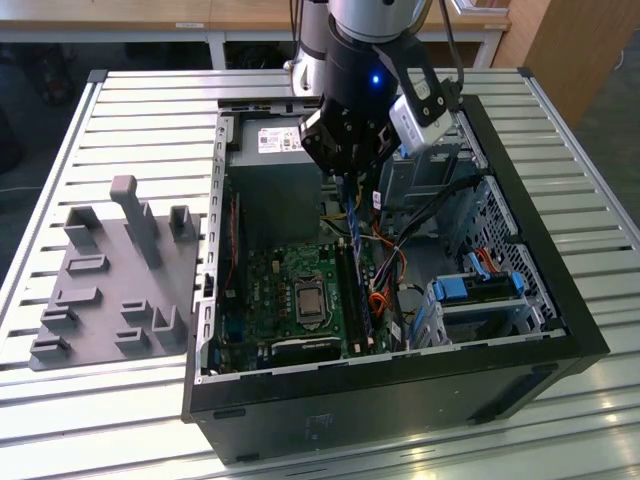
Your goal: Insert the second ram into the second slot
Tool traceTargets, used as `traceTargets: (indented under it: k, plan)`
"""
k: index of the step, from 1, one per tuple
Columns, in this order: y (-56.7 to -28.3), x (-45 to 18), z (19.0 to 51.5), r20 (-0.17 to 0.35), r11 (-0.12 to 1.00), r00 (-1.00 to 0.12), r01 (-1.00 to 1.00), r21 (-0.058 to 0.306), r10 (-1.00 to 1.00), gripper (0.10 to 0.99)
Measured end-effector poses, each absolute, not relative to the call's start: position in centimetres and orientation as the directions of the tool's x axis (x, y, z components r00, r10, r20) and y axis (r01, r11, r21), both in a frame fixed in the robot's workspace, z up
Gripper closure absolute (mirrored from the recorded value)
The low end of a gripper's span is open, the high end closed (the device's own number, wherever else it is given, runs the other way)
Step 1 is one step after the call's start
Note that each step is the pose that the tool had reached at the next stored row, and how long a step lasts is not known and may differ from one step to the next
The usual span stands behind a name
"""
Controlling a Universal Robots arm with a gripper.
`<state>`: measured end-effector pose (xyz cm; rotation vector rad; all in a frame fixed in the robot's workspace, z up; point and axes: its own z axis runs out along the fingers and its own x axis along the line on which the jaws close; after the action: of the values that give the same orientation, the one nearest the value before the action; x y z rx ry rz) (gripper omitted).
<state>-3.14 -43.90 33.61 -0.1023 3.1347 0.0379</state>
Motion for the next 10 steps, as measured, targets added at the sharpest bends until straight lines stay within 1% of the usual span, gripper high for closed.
traceTargets:
  k: [10]
  plan:
    - [-43.9, -3.14, 33.1, -0.006, 0.998, -0.998, -0.065, 0.024, -0.065, 0.949]
